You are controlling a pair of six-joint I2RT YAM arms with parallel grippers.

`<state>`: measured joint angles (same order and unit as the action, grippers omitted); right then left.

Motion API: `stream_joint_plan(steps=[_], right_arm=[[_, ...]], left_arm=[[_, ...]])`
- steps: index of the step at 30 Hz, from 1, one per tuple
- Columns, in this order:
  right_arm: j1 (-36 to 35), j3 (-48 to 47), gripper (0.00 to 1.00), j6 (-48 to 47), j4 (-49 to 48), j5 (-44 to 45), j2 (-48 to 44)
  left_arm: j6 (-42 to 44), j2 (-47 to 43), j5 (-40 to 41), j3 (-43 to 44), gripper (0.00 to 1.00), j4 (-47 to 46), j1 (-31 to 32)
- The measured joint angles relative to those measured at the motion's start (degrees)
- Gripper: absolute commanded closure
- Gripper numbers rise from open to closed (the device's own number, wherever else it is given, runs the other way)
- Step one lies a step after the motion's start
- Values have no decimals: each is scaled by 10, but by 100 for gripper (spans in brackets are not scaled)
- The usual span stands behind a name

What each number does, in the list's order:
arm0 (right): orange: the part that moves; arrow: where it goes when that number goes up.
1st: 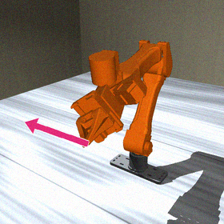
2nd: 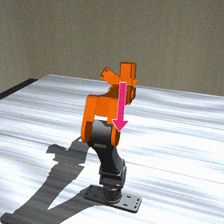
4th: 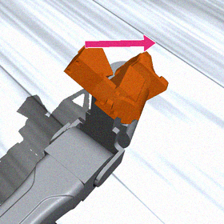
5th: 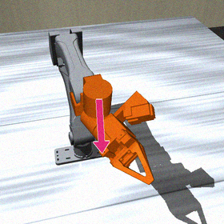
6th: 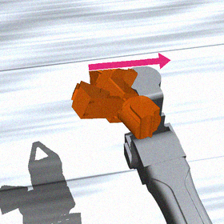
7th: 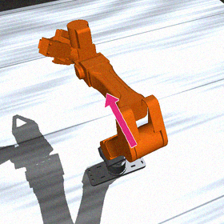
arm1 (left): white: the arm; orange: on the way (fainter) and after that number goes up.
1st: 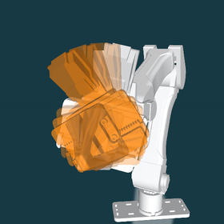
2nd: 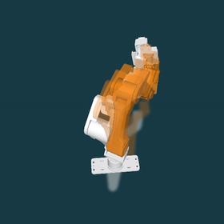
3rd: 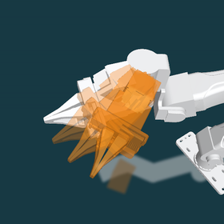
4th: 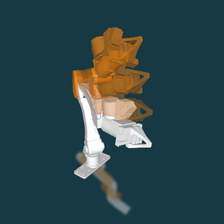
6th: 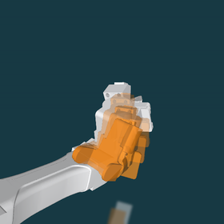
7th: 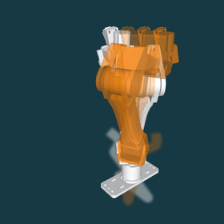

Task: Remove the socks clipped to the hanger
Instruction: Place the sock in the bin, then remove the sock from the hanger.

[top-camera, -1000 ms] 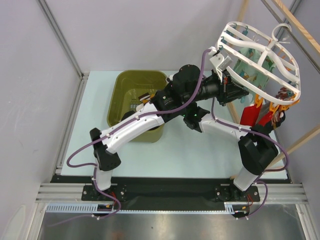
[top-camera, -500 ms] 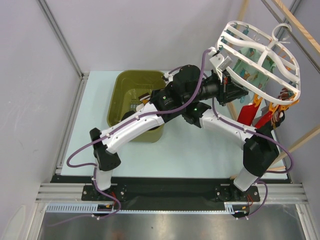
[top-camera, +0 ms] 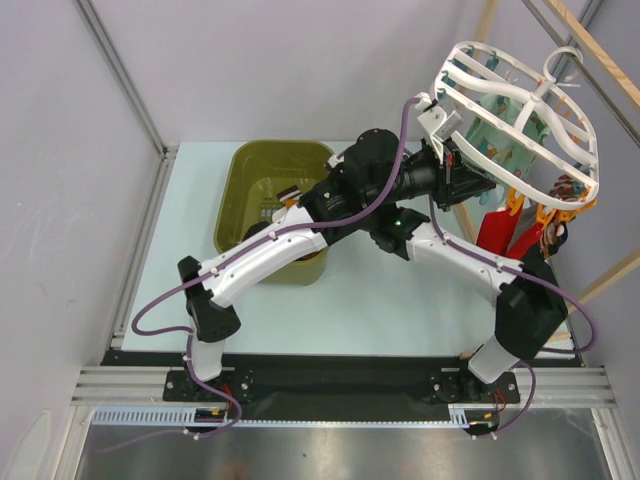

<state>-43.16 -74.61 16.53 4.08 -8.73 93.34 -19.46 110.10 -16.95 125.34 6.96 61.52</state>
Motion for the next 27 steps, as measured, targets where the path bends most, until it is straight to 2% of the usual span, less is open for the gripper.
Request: stream_joint_plan(steps=[12, 19, 22, 27], right_arm=[[33, 149, 12, 4, 38, -24, -210], [-12, 215, 17, 20, 179, 0, -364], [-27, 215, 21, 45, 259, 10, -453], [-35, 189, 26, 79, 360, 30, -536]], left_arm=[[-5, 0, -10, 0, 100, -2, -2], [-5, -1, -13, 0, 100, -2, -4], [-6, -2, -14, 0, 100, -2, -4], [-4, -3, -11, 0, 100, 4, -5]])
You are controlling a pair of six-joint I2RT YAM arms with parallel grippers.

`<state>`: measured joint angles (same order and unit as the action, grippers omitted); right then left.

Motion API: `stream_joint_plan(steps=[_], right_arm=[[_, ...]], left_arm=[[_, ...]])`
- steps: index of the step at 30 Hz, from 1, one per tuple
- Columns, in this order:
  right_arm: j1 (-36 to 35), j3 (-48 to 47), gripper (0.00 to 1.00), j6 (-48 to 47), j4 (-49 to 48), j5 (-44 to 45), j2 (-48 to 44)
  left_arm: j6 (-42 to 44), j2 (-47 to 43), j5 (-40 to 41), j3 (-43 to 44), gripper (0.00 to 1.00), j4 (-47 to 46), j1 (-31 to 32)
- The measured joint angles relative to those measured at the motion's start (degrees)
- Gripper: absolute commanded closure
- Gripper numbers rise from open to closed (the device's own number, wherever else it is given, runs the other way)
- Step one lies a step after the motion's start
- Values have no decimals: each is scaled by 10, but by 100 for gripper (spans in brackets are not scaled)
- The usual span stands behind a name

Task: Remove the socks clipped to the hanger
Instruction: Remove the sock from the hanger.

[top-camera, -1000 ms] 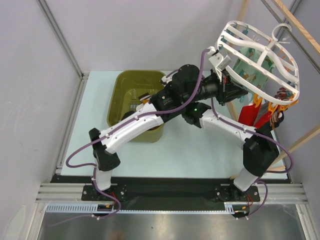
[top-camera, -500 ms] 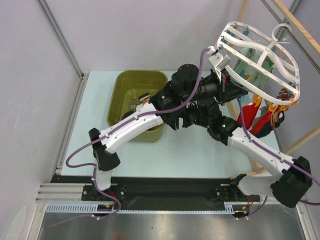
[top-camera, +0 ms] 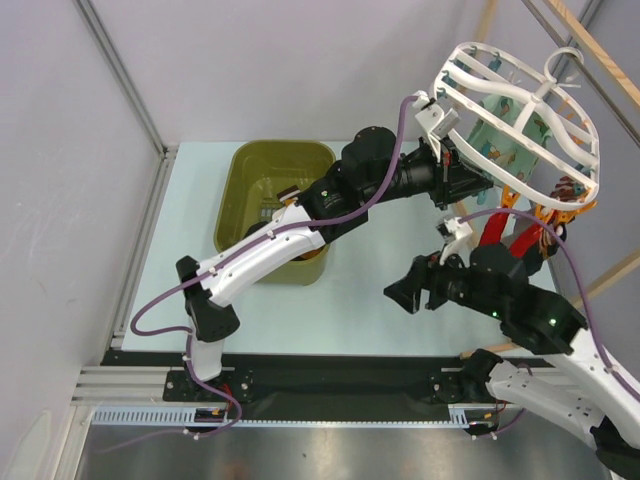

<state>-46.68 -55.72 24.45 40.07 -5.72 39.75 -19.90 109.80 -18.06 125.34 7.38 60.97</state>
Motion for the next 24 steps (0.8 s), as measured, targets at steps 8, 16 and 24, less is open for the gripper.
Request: stream_joint_plan(steps=[8, 16, 24], right_arm=[[0, -107, 40, 32, 125, 45, -34], [0, -253, 30, 43, 231, 210, -41], [0, -224, 11, 41, 272, 352, -55]], left_arm=[[9, 0, 13, -5, 100, 12, 0], [16, -2, 24, -23, 100, 23, 0], [19, -10, 24, -27, 100, 22, 0]])
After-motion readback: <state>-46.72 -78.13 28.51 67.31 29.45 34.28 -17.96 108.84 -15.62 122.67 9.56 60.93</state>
